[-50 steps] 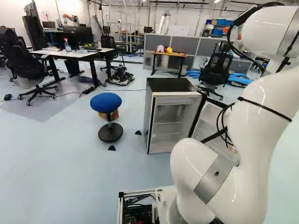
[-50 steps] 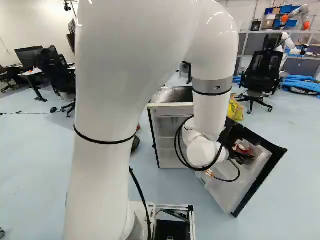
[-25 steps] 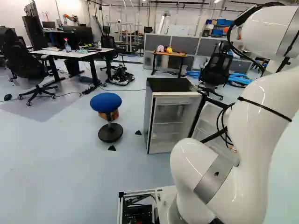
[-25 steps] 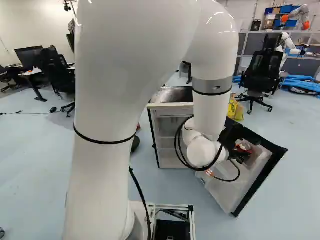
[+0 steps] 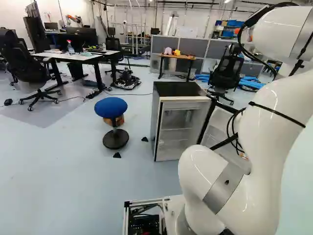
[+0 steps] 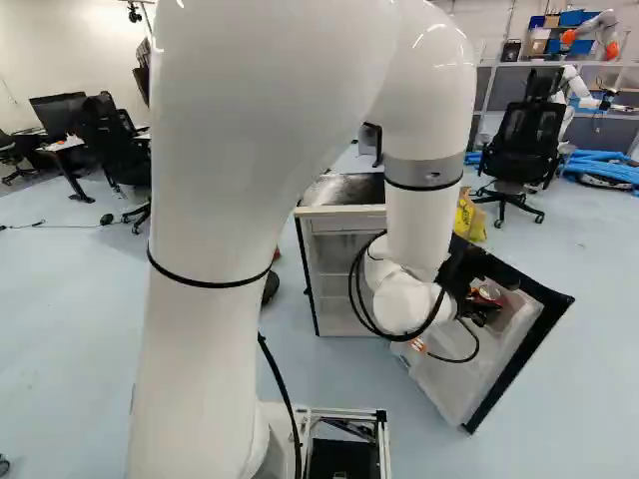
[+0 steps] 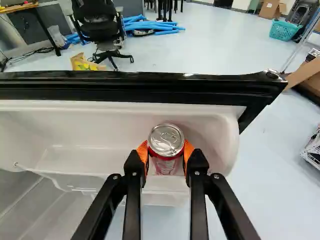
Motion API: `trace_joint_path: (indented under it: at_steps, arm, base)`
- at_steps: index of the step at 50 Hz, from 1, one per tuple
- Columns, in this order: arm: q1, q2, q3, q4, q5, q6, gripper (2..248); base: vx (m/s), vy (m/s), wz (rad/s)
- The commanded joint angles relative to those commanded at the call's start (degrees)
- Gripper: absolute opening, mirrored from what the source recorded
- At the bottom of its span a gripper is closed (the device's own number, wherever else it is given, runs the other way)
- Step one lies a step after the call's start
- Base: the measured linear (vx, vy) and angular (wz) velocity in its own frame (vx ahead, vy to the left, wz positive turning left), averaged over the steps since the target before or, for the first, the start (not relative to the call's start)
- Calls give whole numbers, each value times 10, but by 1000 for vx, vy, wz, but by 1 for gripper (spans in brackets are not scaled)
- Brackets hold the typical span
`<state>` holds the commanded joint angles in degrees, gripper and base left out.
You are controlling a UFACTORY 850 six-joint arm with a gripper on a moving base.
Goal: Grab a drink from the fridge
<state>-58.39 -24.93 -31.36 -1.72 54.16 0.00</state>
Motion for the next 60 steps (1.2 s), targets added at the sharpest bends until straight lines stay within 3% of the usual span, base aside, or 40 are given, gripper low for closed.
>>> trace_joint_path:
  at_steps: [29, 60]
  arm:
    - [-1, 21, 29, 0, 13, 0, 91]
    - [0, 57, 76, 0, 69, 0, 91]
  base:
    - [0, 0, 0]
    - [0, 0, 0]
